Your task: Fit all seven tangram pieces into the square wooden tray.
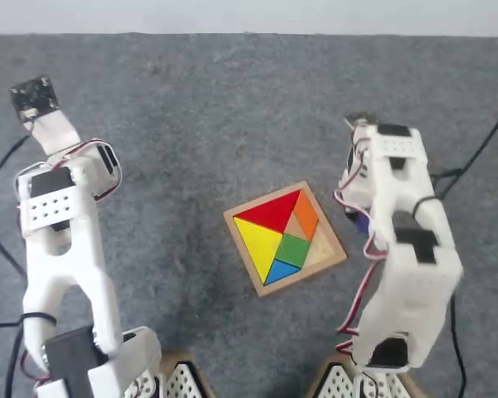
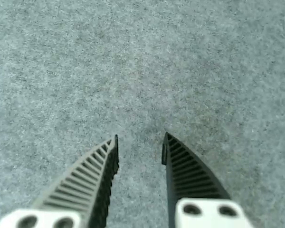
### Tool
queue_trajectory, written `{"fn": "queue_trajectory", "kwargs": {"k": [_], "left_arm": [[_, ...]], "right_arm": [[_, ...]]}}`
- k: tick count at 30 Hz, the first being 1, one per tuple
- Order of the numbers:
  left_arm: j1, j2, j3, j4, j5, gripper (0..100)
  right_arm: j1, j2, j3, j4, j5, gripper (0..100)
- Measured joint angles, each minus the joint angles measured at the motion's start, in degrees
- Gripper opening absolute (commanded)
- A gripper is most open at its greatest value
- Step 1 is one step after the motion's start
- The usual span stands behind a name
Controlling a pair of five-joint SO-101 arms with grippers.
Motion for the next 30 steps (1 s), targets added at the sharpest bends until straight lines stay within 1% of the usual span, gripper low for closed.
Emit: {"fn": "queue_trajectory", "kwargs": {"k": [3, 6, 13, 23, 28, 30], "left_arm": [[0.0, 0.0, 0.0, 0.0, 0.0, 15], [0.0, 0.0, 0.0, 0.0, 0.0, 15], [0.0, 0.0, 0.0, 0.0, 0.0, 15], [0.0, 0.0, 0.0, 0.0, 0.0, 15], [0.0, 0.0, 0.0, 0.0, 0.0, 15], [0.0, 0.0, 0.0, 0.0, 0.0, 15]], "right_arm": [[0.09, -9.32, 12.48, -4.92, 2.02, 21.8], [0.18, -14.95, 17.76, -5.8, 4.04, 21.9], [0.7, -17.14, 18.73, -2.99, 10.99, 21.9], [0.97, -17.32, 18.73, -2.99, 13.1, 21.8], [0.79, -17.32, 18.73, -1.05, 13.71, 22.0], [0.79, -17.32, 18.73, -0.7, 10.55, 21.7]]}}
